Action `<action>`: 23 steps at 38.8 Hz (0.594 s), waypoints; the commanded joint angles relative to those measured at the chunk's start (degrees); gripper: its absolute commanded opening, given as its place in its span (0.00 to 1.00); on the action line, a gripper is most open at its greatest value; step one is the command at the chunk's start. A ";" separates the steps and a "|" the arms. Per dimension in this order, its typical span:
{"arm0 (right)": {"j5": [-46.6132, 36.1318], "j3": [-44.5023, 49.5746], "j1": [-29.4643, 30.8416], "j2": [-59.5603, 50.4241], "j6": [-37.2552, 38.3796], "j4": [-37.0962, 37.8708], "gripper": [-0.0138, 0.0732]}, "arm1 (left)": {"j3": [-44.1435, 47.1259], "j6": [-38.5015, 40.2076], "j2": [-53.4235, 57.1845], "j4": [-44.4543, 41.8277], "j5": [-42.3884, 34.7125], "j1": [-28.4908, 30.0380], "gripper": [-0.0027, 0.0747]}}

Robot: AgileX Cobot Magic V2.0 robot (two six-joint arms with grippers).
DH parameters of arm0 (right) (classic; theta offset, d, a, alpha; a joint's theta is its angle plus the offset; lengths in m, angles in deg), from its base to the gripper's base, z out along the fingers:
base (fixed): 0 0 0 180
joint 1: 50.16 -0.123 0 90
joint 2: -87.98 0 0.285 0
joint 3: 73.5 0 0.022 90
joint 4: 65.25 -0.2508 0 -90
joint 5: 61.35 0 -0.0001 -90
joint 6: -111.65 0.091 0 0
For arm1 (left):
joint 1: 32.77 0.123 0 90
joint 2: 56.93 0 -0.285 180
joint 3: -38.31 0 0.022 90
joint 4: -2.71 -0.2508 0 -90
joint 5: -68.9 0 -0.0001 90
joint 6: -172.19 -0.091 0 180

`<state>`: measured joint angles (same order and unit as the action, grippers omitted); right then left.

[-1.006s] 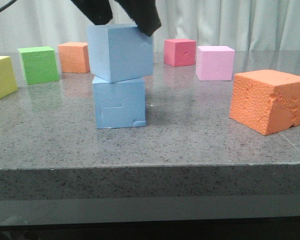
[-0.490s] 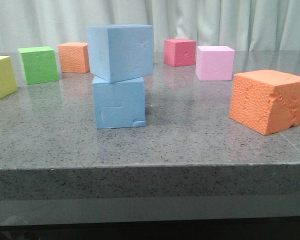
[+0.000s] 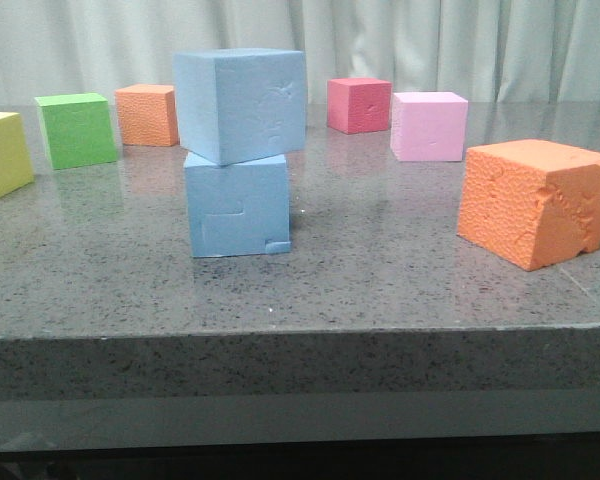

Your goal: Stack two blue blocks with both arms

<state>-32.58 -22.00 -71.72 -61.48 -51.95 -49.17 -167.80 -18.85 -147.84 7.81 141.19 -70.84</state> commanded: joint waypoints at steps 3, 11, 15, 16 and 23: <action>-4.40 -1.33 0.43 0.36 -0.40 1.63 0.09 | 3.79 0.78 9.37 3.03 0.67 -0.46 0.01; -4.40 -1.33 0.43 0.36 -0.40 1.63 0.09 | 17.68 0.78 23.13 6.92 -8.39 -0.46 0.01; -4.40 -1.33 0.43 0.36 -0.40 1.63 0.09 | 25.62 0.78 31.09 8.71 -17.22 -0.46 0.01; -4.40 -1.33 0.43 0.36 -0.40 1.63 0.09 | 27.16 0.78 32.76 8.91 -19.43 -0.46 0.01; -4.40 -1.33 0.43 0.36 -0.40 1.63 0.09 | 40.78 0.78 48.12 10.60 -31.44 -0.46 0.01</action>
<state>-32.58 -22.00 -71.72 -61.48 -51.95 -49.17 -129.98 -18.50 -104.77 16.65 118.59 -70.88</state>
